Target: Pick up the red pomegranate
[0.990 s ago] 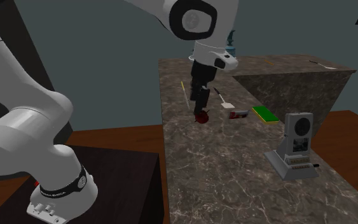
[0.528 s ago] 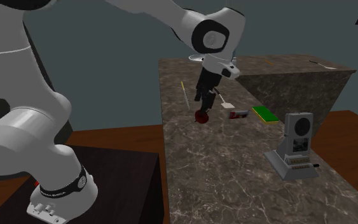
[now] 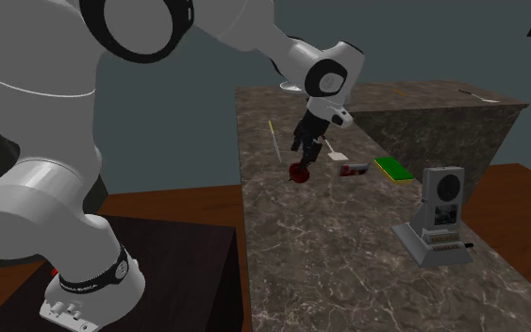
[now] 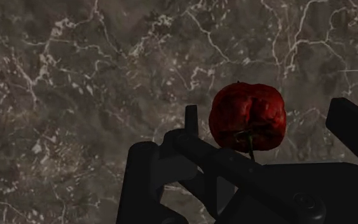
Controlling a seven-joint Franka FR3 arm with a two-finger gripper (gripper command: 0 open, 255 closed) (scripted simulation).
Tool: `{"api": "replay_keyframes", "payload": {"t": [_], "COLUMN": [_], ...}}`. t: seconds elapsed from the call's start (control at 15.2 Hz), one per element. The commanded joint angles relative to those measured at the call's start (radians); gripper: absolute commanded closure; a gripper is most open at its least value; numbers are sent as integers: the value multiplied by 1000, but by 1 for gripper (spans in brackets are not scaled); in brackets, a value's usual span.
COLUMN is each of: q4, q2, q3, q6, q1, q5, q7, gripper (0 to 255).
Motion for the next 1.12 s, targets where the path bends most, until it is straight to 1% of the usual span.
{"api": "replay_keyframes", "payload": {"t": [0.0, 0.4, 0.53, 0.59, 1.06], "q4": [26, -1, -3, -2, -3], "q2": [38, 78, 82, 81, 80], "q3": [1, -6, -7, -7, -6], "q6": [4, 68, 74, 73, 73], "q1": [12, 18, 18, 18, 18], "q5": [-5, -17, -19, -18, -18], "q7": [6, 3, 3, 2, 3], "gripper": [0, 0, 0, 255, 255]}}
